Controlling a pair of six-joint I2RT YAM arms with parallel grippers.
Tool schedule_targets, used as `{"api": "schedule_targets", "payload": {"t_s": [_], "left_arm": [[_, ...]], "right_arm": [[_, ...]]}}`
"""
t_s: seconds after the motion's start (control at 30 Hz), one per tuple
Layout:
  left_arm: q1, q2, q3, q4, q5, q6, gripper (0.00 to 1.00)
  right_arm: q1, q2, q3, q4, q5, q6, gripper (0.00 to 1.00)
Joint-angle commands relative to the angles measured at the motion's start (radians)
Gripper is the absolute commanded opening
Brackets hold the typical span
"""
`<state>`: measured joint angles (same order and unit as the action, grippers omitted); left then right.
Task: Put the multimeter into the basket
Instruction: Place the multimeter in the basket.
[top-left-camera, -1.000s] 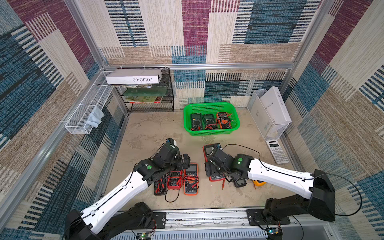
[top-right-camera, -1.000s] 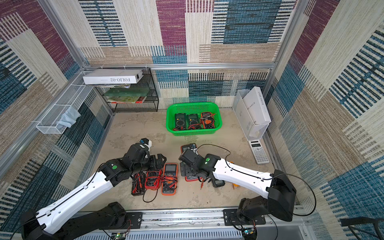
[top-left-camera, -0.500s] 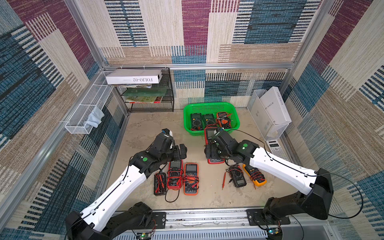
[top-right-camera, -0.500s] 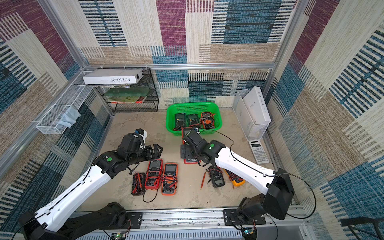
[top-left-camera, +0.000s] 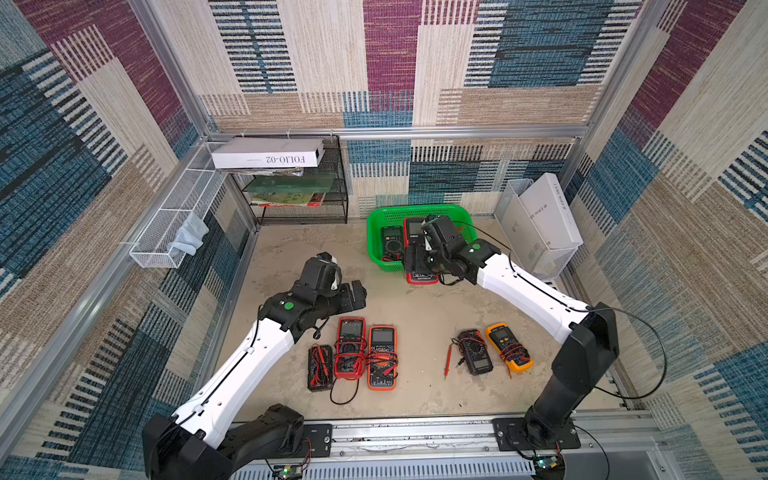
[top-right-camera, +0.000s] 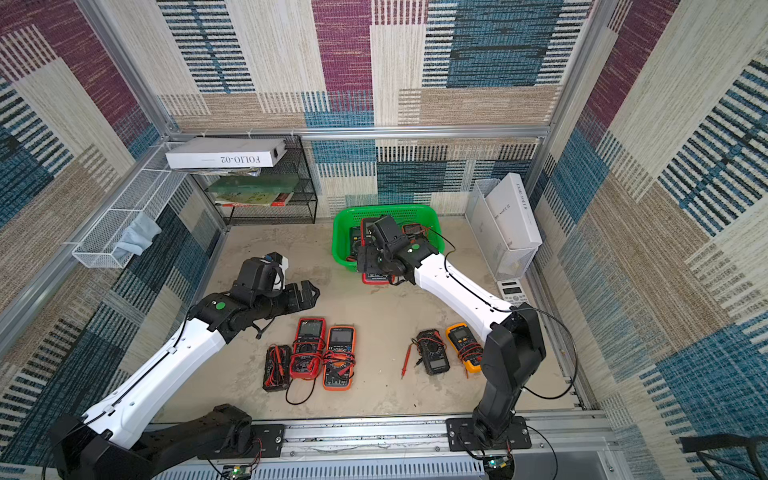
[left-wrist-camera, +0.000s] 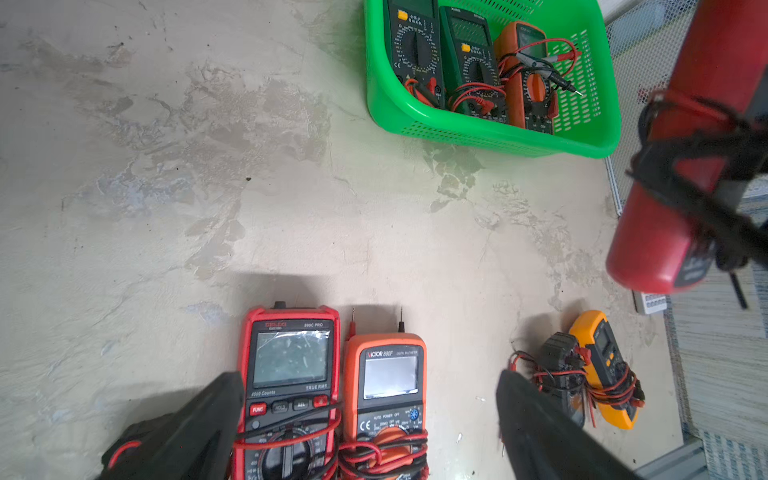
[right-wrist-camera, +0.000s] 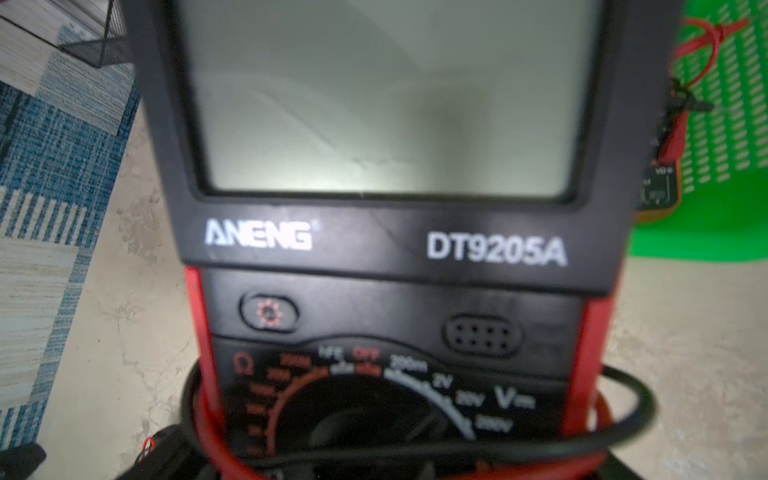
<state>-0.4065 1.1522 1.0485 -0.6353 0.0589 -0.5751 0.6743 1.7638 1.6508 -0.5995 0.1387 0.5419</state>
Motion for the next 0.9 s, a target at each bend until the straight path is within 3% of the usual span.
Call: {"api": "schedule_targets", "payload": {"t_s": [0.0, 0.57, 0.87], "left_arm": [[0.02, 0.028, 0.026, 0.017, 0.049, 0.028, 1.0], [0.063, 0.085, 0.07, -0.001, 0.102, 0.057, 1.0], [0.069, 0.11, 0.076, 0.004, 0.131, 0.049, 1.0]], "right_arm": [[-0.016, 0.07, 0.09, 0.038, -0.021, -0.047, 0.84], [-0.065, 0.604, 0.707, -0.005, -0.025, -0.113, 0.84], [-0.084, 0.723, 0.765, 0.075, -0.044, -0.102, 0.84]]}}
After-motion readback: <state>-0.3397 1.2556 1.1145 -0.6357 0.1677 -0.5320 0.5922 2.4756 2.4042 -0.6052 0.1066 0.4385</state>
